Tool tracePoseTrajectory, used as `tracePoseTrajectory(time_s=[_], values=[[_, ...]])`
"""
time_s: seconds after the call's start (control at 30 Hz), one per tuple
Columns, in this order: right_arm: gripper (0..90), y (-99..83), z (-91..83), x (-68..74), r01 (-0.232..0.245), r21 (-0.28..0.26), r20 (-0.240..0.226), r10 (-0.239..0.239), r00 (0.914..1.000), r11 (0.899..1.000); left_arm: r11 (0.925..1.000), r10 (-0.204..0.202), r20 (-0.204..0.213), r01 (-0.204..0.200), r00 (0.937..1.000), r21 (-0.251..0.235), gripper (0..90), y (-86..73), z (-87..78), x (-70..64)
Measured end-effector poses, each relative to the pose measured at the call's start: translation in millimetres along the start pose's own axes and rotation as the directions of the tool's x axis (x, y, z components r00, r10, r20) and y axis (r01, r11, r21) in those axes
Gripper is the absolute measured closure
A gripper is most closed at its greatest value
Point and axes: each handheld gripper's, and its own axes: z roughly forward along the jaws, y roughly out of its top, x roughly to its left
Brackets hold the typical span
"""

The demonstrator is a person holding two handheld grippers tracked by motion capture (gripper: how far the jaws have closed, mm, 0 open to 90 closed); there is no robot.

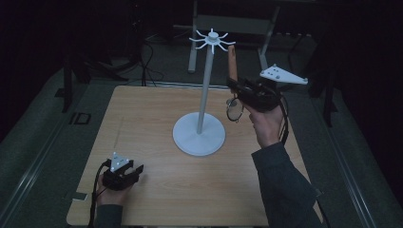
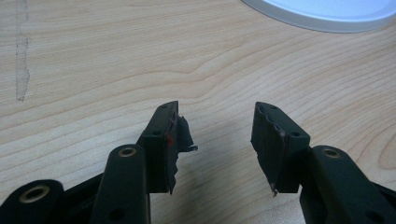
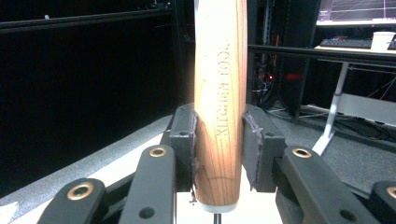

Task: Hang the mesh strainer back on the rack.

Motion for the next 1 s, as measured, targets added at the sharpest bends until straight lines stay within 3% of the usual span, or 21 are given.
tracePoseTrajectory(time_s=[0.9,1.0], values=[[67.2,-1.5,14.1,1.8,-0.011,0.030,0.002,0.010,0.9999,1.000,1.0000,0.001,0.002,-0.001,1.0000,-0.005,52.0,0.9,0.7,-0.2],[61.6,-2.9,14.6,1.0,-0.013,0.030,0.000,0.013,0.9999,0.999,1.0000,0.000,0.002,0.000,1.0000,-0.005,52.0,1.0,0.8,-0.3]])
